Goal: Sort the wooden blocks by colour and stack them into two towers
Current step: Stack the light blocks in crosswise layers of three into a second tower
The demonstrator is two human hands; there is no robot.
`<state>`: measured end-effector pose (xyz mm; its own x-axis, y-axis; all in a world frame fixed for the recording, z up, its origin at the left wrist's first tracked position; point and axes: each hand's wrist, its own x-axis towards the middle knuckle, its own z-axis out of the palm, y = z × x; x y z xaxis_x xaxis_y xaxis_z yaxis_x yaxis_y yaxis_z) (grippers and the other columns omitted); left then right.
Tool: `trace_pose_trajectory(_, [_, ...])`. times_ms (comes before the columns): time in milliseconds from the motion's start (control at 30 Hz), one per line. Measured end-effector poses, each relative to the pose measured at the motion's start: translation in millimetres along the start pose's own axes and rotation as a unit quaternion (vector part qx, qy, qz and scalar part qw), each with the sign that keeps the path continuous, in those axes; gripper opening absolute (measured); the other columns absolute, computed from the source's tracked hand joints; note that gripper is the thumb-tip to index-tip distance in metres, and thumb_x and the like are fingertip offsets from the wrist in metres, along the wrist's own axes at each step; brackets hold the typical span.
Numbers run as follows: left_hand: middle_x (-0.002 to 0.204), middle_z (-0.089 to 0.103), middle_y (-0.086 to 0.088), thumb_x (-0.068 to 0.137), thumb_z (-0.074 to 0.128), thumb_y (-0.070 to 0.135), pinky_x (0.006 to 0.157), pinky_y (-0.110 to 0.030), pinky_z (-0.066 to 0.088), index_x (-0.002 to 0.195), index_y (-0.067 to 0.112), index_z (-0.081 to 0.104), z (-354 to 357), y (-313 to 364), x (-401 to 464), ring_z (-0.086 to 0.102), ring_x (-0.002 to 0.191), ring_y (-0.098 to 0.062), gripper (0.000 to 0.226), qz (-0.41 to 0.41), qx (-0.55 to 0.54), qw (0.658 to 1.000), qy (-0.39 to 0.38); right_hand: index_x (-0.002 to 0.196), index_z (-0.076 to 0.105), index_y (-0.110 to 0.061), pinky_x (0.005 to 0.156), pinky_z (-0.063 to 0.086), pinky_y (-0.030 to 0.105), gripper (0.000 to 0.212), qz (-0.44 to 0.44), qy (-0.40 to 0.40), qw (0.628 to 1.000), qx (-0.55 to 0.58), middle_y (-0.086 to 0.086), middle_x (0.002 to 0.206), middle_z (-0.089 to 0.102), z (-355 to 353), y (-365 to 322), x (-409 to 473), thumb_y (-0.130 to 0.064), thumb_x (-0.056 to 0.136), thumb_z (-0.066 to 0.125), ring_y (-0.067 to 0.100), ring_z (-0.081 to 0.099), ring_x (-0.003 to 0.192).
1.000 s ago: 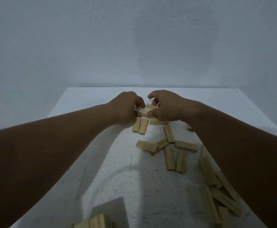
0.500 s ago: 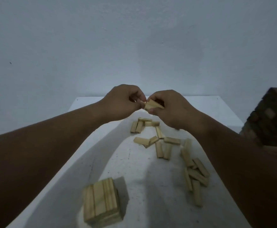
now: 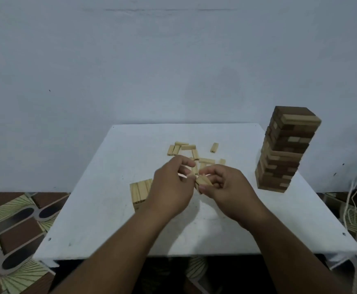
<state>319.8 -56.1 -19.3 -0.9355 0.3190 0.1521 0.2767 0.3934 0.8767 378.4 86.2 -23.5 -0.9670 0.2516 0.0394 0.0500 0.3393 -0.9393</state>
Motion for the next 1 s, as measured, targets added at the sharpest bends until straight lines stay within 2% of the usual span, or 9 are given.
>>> trace_pose_trajectory(100, [0.091,0.067,0.012,0.093,0.061,0.016,0.061,-0.018,0.048,0.105,0.040,0.056,20.0,-9.5,-30.9,0.066,0.074,-0.002,0.028,-0.036,-0.058,0.997,0.042,0.105,0.059,-0.027,0.072,0.055,0.027,0.033,0.022,0.015,1.000,0.001,-0.004,0.080,0.074,3.7,13.6,-20.8,-0.010,0.083,0.076,0.008,0.070,0.075])
trace_pose_trajectory(233, [0.092,0.068,0.020,0.093,0.062,0.014,0.076,-0.031,0.058,0.097,0.036,0.060,39.4,-29.8,-57.7,0.067,0.082,0.000,0.022,-0.062,-0.105,0.990,0.067,0.099,0.055,-0.024,0.065,0.047,0.016,0.033,0.034,0.016,0.999,-0.024,-0.007,0.077,0.074,9.0,30.8,-37.8,-0.008,0.081,0.077,0.004,0.068,0.069])
trace_pose_trajectory(300, [0.092,0.066,0.026,0.093,0.062,0.015,0.073,-0.026,0.057,0.092,0.033,0.064,41.6,-39.1,-65.3,0.066,0.079,0.000,0.018,-0.059,-0.089,0.992,0.069,0.097,0.055,-0.026,0.066,0.046,0.015,0.029,0.036,-0.004,0.998,-0.061,-0.010,0.078,0.074,11.4,36.7,-40.4,-0.011,0.082,0.075,0.003,0.068,0.071])
trace_pose_trajectory(400, [0.087,0.069,0.021,0.093,0.062,0.015,0.063,-0.014,0.049,0.095,0.033,0.067,42.1,-47.7,-72.8,0.066,0.074,-0.001,0.019,-0.036,-0.050,0.996,0.060,0.089,0.061,-0.027,0.064,0.043,0.012,0.019,0.031,-0.009,0.993,-0.113,-0.013,0.078,0.071,12.5,42.3,-40.6,-0.014,0.083,0.073,-0.001,0.064,0.073])
trace_pose_trajectory(567, [0.097,0.069,0.017,0.091,0.065,0.013,0.075,-0.008,0.047,0.106,0.027,0.072,38.0,-58.4,-69.7,0.062,0.089,0.004,0.022,0.012,0.042,0.998,0.044,0.089,0.067,-0.028,0.067,0.041,0.012,0.013,-0.019,0.027,0.978,-0.208,-0.013,0.088,0.061,15.6,46.5,-35.2,-0.023,0.081,0.077,0.002,0.057,0.079])
trace_pose_trajectory(633, [0.101,0.067,0.017,0.089,0.067,0.013,0.075,-0.004,0.044,0.112,0.026,0.070,35.6,-60.4,-68.2,0.060,0.089,0.006,0.027,0.015,0.051,0.998,0.041,0.089,0.068,-0.027,0.067,0.043,0.011,0.013,-0.028,0.042,0.977,-0.207,-0.013,0.082,0.062,18.2,48.1,-34.0,-0.024,0.081,0.077,0.001,0.057,0.076])
trace_pose_trajectory(833, [0.086,0.064,0.013,0.081,0.071,0.008,0.067,-0.009,0.047,0.100,0.031,0.069,31.0,-58.4,-68.6,0.060,0.080,-0.001,0.030,0.006,0.045,0.999,0.010,0.090,0.064,-0.032,0.062,0.042,0.013,0.013,0.010,0.082,0.972,-0.220,-0.012,0.073,0.063,11.7,50.1,-29.2,-0.033,0.083,0.075,0.002,0.059,0.070])
trace_pose_trajectory(933, [0.082,0.063,0.011,0.080,0.074,0.011,0.065,-0.015,0.050,0.091,0.033,0.069,27.1,-58.8,-67.5,0.060,0.074,-0.006,0.025,0.008,0.061,0.998,-0.002,0.100,0.068,-0.032,0.064,0.040,0.012,0.018,0.027,0.068,0.972,-0.224,-0.015,0.077,0.064,4.9,56.7,-25.3,-0.034,0.084,0.075,0.000,0.059,0.075])
trace_pose_trajectory(1000, [0.082,0.063,0.014,0.082,0.075,0.014,0.065,-0.013,0.048,0.091,0.030,0.071,26.4,-59.2,-66.4,0.059,0.076,-0.004,0.019,0.026,0.075,0.997,0.001,0.103,0.072,-0.030,0.066,0.038,0.007,0.023,0.017,0.065,0.969,-0.238,-0.016,0.085,0.066,2.8,61.5,-23.3,-0.033,0.081,0.077,-0.001,0.058,0.078])
